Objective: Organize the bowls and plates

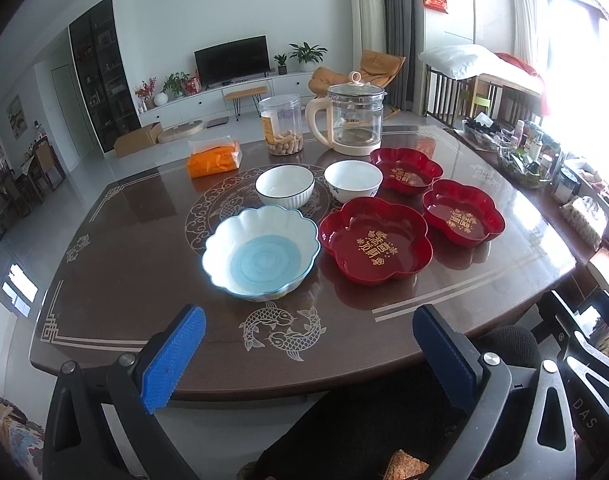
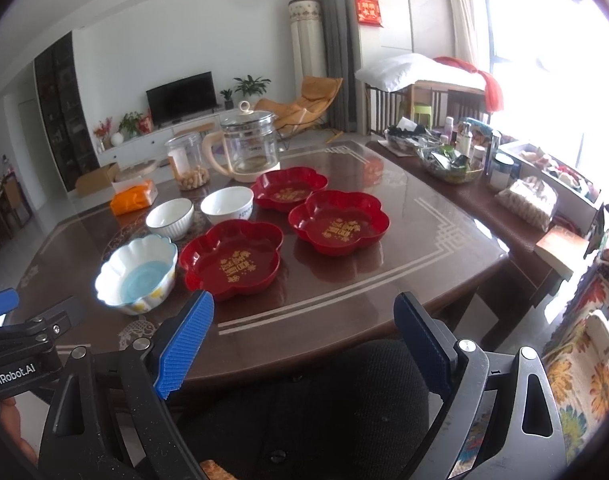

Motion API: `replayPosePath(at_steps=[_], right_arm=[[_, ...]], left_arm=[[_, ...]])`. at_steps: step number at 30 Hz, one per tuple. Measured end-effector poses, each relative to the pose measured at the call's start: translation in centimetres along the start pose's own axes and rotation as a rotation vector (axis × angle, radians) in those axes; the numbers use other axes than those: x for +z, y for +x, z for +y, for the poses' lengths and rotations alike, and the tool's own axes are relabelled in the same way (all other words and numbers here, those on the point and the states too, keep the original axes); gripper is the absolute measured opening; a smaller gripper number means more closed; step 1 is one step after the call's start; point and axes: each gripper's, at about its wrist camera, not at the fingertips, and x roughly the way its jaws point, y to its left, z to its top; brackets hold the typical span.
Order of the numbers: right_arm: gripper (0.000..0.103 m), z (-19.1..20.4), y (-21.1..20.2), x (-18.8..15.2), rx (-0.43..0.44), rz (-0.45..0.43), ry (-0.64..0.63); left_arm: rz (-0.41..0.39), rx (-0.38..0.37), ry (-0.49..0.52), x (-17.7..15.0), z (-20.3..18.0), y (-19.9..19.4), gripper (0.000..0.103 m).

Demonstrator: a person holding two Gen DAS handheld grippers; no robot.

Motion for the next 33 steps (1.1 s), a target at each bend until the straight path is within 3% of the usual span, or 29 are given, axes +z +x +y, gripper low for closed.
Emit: replayPosePath(at_steps=[6,7,12,16,24,33], right_arm=[[0.094,-0.5,0.4,0.0,-0.071,0.032,0.025],[0.094,-0.3,0.6,-0.1,-0.089,0.069,0.025],[0.094,0.9,0.9,-0.2,-0.147,0.044,0.037],[0.094,3.0,1.4,-0.6,-0.176,0.097,0.034],[0.094,5.2,1.7,-0.6,-0.218,0.114,-0.039],[0.094,5.8,2.2,-1.5,-0.209,0.151,-0.061]], left_arm=[[0.006,-0.09,0.041,0.9,-0.8,1.9,0.103],[0.006,-0.102,0.048,0.9,-0.7,2.2,0.103],[0.015,-0.154,0.09,0.3,0.5,4.1,0.103],[0.024,-0.178,0.099,-0.3,1.9,5.0,0.103],[0.033,-0.176,0.088,-1.9,3.5,5.6,0.103],[0.063,-0.108,0.097,-2.2,4.4,6.2,0.103]])
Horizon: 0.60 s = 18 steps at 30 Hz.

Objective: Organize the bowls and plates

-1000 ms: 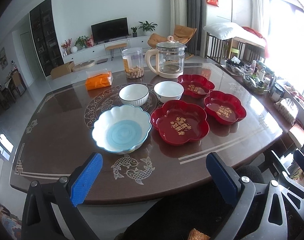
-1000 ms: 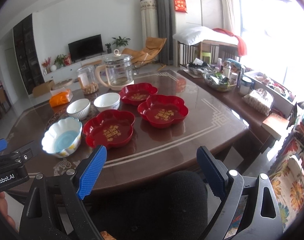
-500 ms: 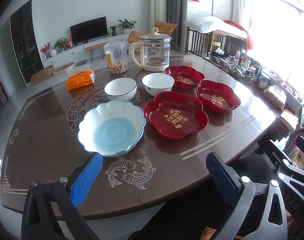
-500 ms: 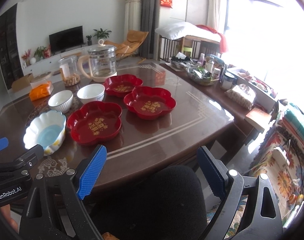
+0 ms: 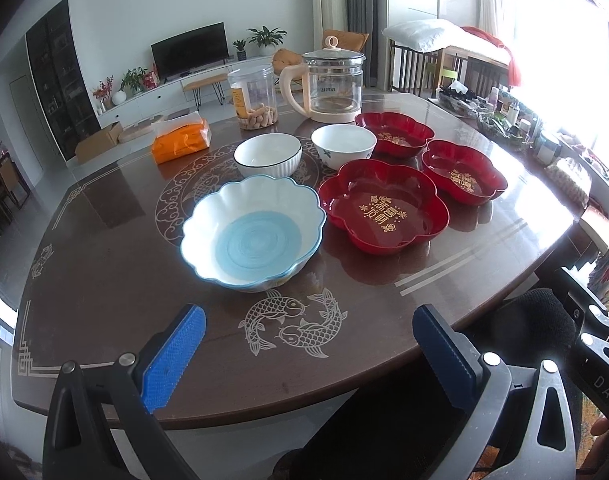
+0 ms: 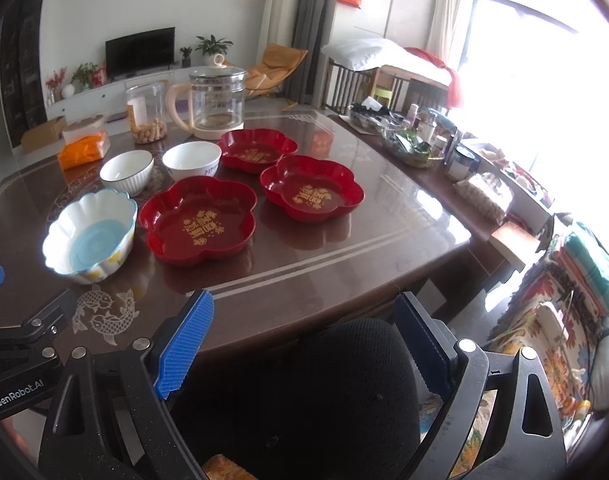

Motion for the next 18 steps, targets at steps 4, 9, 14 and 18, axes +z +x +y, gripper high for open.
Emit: replayPosePath(at_steps=[4,9,14,18], right_arm=[[0.094,0.0,-0.2,-0.2,0.002,-0.005,0.0],[0.094,0.0,0.3,-0.5,0.028,0.013,0.007],[0.094,0.8,0.5,-0.8,0.044,0.022,-0.016],[0.094,1.1,0.5,-0.8,0.046,0.023,-0.026]], left_arm=[[0.002,0.021,0.001,-0.1,0.1,0.0,0.103],[0.007,0.037,0.008,-0.3,0.1,0.2,0.103],[0.014,0.045,0.005,-0.2,0.3,0.5,0.103],[0.019,0.048,0.007,-0.3,0.3,0.8,0.103]])
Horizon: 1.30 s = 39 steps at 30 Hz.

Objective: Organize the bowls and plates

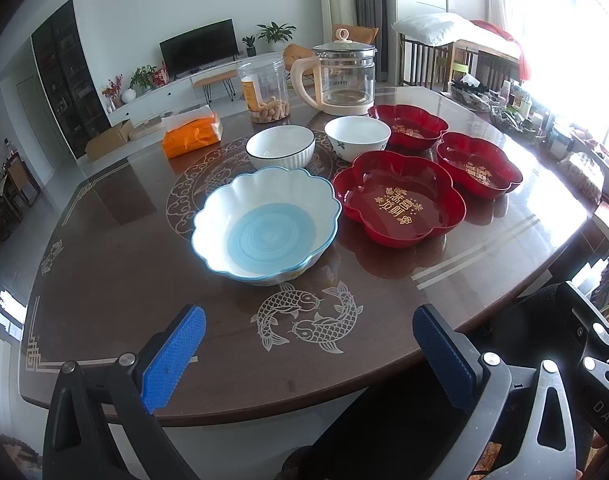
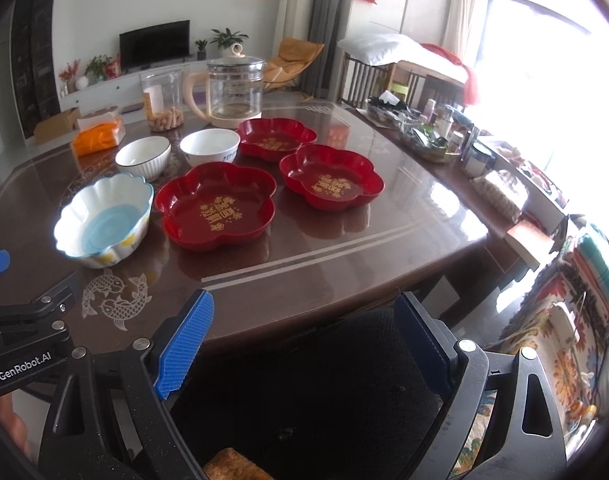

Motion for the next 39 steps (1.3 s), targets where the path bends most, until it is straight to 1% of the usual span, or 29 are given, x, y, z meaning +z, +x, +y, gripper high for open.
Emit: replayPosePath(at_steps=[11,24,27,29,31,33,35,37,39], right_arm=[[0.094,0.2,0.7,-0.2,-0.001,0.024,-0.011],[0.094,-0.4,1.4,-0.4,0.001,0.041,0.001],[0.094,-0.5,1.4,-0.3,0.003,0.041,0.002],[0.094,-0.4,1.4,-0.3,0.004,0.04,0.002],[0.094,-0.5,1.6,-0.4,0.026,0.041,0.008],[0.093,-0.9,2.1,-0.2,0.069,0.054,0.022],[0.093,-1.7,2.9,0.2,0.131,0.087,0.059],[0.093,-3.0,4.3,0.9,0.201,0.132,0.117],[0.093,-4.3,5.8,2.0,0.241,0.165,0.167]], left_arm=[[0.024,-0.004,-0.004,-0.3,0.1,0.9,0.103],[0.05,-0.009,0.019,-0.6,-0.8,1.5,0.103],[0.062,-0.02,0.019,-0.6,-0.8,1.7,0.103],[0.084,-0.044,0.013,-0.4,-0.5,2.1,0.103],[0.107,-0.084,0.015,0.4,-0.1,2.5,0.103],[0.113,-0.121,0.026,2.0,0.4,2.8,0.103],[0.111,-0.156,0.055,4.3,0.9,3.2,0.103],[0.09,-0.186,0.086,7.0,1.0,3.7,0.103],[0.094,-0.225,0.147,9.9,0.4,5.1,0.103]])
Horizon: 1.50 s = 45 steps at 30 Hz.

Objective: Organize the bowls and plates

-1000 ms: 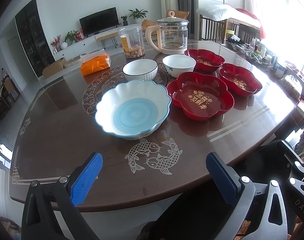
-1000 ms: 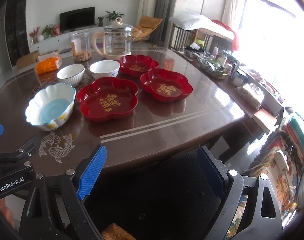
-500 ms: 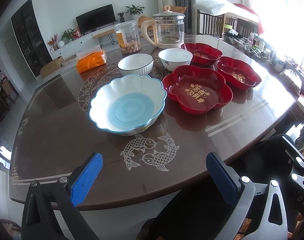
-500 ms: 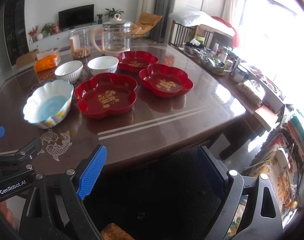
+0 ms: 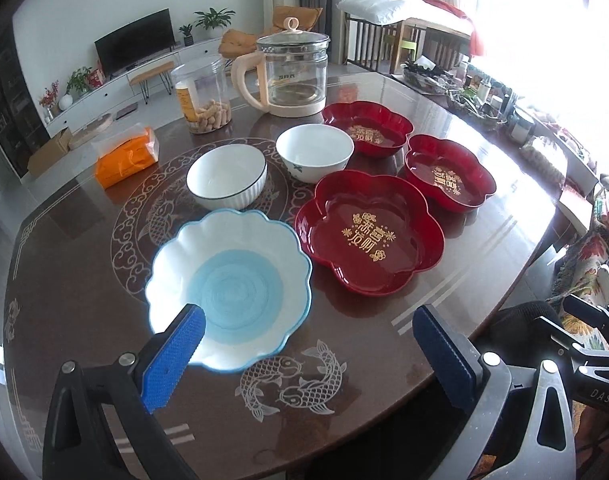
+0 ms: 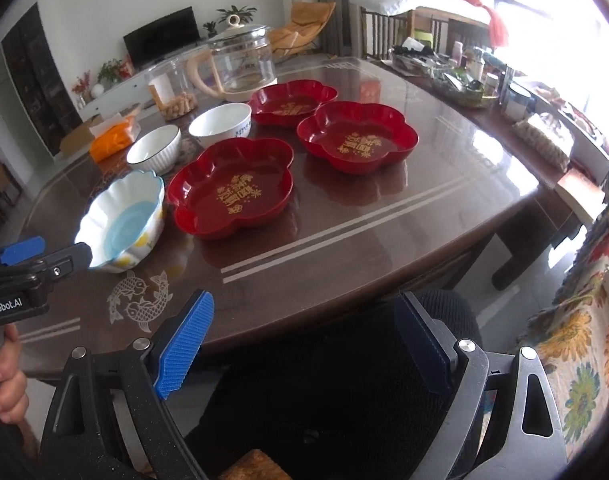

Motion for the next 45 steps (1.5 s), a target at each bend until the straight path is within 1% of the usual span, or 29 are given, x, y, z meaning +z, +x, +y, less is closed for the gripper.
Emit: replayPosePath(at_steps=[2,4,6,8,10,11,12,13,15,19,21,23,24,25,27,30,31,34,35,36,37,38,41,45], right_arm=[[0.093,-0.9,0.9,1.8,0.014,0.028,0.026],[0.093,-1.2,1.7,3.5,0.038,0.051,0.024],[0.093,-1.3,2.3,4.9,0.073,0.069,0.023],[0.093,-1.6,3.4,6.2,0.136,0.102,0.052],[0.093,-2.1,5.1,7.3,0.174,0.144,0.097],[0.093,-2.4,5.9,7.7,0.173,0.167,0.119],[0.093,-2.6,6.6,7.9,0.178,0.185,0.14],[0.093,-2.8,7.3,8.1,0.182,0.198,0.155],[0.092,-2.8,8.2,8.3,0.17,0.209,0.16],[0.092,-2.5,9.7,8.2,0.167,0.217,0.168],[0.091,-2.1,10.5,8.5,0.179,0.214,0.157],[0.087,-1.7,11.3,9.0,0.191,0.215,0.148],[0.076,-1.3,11.9,9.2,0.193,0.22,0.144],[0.058,-1.0,12.4,9.3,0.196,0.232,0.141],[0.045,-0.6,13.5,9.4,0.204,0.258,0.141],[0.045,-0.1,14.9,9.4,0.197,0.276,0.14],[0.045,0.0,15.3,9.3,0.194,0.284,0.135],[0.045,0.3,16.5,8.8,0.186,0.316,0.136],[0.042,0.3,16.7,8.7,0.183,0.321,0.138],[0.032,0.3,16.8,8.5,0.186,0.323,0.142],[0.021,0.1,16.9,8.4,0.164,0.322,0.144],[0.018,-0.1,16.8,8.4,0.156,0.312,0.151],[0.016,-1.1,16.3,8.2,0.163,0.306,0.176],[0.016,-2.4,13.7,7.9,0.177,0.286,0.156]], left_arm=[[0.041,-0.039,0.057,3.0,-0.1,2.1,0.103],[0.078,-0.045,0.086,5.6,-0.2,4.4,0.103],[0.108,-0.034,0.121,7.7,-0.8,6.7,0.103],[0.145,-0.019,0.145,9.3,-1.3,9.1,0.103],[0.166,0.004,0.142,10.2,-1.5,11.1,0.102],[0.175,0.017,0.146,10.5,-1.6,11.9,0.098],[0.188,0.028,0.146,10.6,-1.4,12.8,0.09],[0.205,0.032,0.144,10.7,-1.3,13.6,0.086],[0.24,0.026,0.124,10.7,-1.0,15.1,0.071],[0.279,-0.007,0.071,10.4,-0.5,16.7,0.06],[0.294,-0.016,0.058,10.3,-0.6,17.3,0.05],[0.308,-0.015,0.051,10.2,-0.7,17.9,0.045],[0.314,-0.012,0.048,10.1,-0.7,18.1,0.045],[0.318,-0.01,0.043,10.0,-0.7,18.4,0.044],[0.325,-0.002,0.033,9.8,-0.6,18.8,0.044],[0.338,0.008,0.013,9.5,-0.3,19.5,0.044],[0.344,0.011,0.007,9.3,-0.2,19.7,0.042],[0.342,0.05,0.015,9.2,-0.2,20.2,0.031],[0.341,0.06,0.018,9.2,-0.2,20.2,0.025],[0.341,0.059,0.012,9.2,-0.1,20.1,0.024],[0.343,0.049,-0.001,9.1,0.0,20.0,0.024],[0.345,0.036,-0.014,9.1,0.1,19.9,0.023],[0.327,0.008,-0.023,8.6,-0.2,18.4,0.021],[0.274,-0.032,-0.016,7.2,-1.7,14.7,0.021]])
